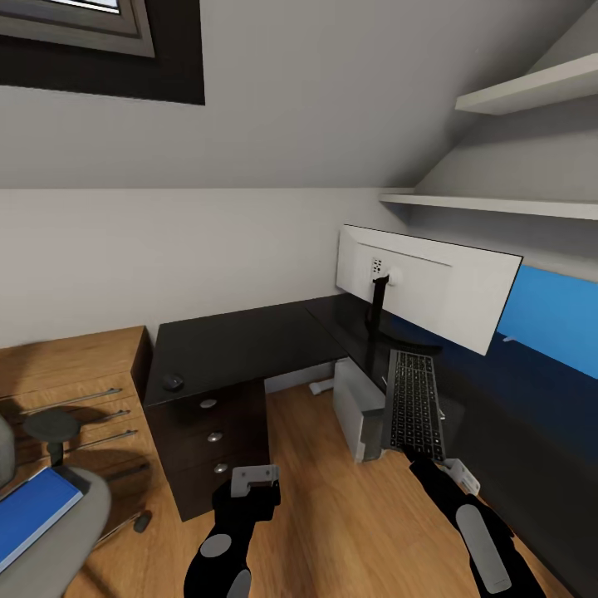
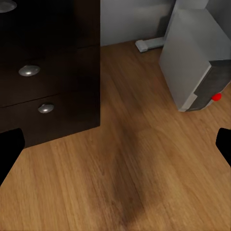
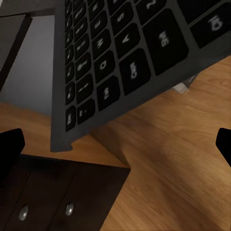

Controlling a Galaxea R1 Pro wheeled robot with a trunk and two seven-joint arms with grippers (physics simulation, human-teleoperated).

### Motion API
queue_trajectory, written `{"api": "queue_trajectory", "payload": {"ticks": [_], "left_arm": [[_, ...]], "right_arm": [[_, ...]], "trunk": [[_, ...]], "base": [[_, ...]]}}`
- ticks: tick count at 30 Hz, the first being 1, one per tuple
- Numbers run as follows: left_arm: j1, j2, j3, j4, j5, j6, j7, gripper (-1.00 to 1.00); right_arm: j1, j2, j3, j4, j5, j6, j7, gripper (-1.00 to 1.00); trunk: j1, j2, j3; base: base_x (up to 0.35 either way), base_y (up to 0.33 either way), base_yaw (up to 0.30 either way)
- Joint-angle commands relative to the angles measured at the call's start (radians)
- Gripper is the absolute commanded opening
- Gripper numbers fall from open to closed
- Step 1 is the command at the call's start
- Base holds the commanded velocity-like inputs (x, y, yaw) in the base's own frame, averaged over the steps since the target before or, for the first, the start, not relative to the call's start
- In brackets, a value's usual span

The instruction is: In the bedroom, organize the workspace by keeping the computer under the desk, ensuring the monitor is on the desk, placing the keyboard on the desk next to the monitor, placing the mouse on the desk next to the keyboard, moving the folder from the swivel chair onto the desk next to the mouse, stacking the notebook on top of the folder with the pen on top of the notebook, and positioning the swivel chair next to the desk.

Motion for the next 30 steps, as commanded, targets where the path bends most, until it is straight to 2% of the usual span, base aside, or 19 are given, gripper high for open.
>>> {"api": "queue_trajectory", "payload": {"ticks": [1, 9, 12, 16, 30], "left_arm": [[-0.001, 0.0, -0.002, -0.001, 0.01, 0.002, 0.01, 1.0], [-0.001, 0.0, -0.002, -0.001, 0.01, 0.002, 0.01, 1.0], [-0.001, 0.0, -0.002, -0.001, 0.01, 0.002, 0.01, 1.0], [-0.001, 0.0, -0.002, -0.001, 0.01, 0.002, 0.01, 1.0], [-0.001, 0.0, -0.002, -0.001, 0.01, 0.002, 0.01, 1.0]], "right_arm": [[0.0, 0.0, -0.001, -0.002, -0.009, 0.005, -0.005, 1.0], [0.0, 0.002, -0.004, -0.002, -0.009, -0.022, -0.005, 1.0], [0.0, 0.003, -0.006, 0.003, -0.01, -0.092, -0.005, 1.0], [0.0, 0.004, -0.007, 0.023, -0.011, -0.14, -0.005, 1.0], [0.0, 0.004, -0.007, 0.033, -0.012, -0.159, -0.005, 1.0]], "trunk": [[0.0, -0.001, -0.001], [0.0, -0.001, -0.001], [0.0, -0.001, -0.001], [0.0, -0.001, -0.001], [0.0, -0.001, -0.001]], "base": [[0.0, 0.0, 0.0], [0.0, 0.0, 0.0], [0.0, 0.0, 0.0], [0.0, 0.0, 0.0], [0.0, 0.0, 0.0]]}}
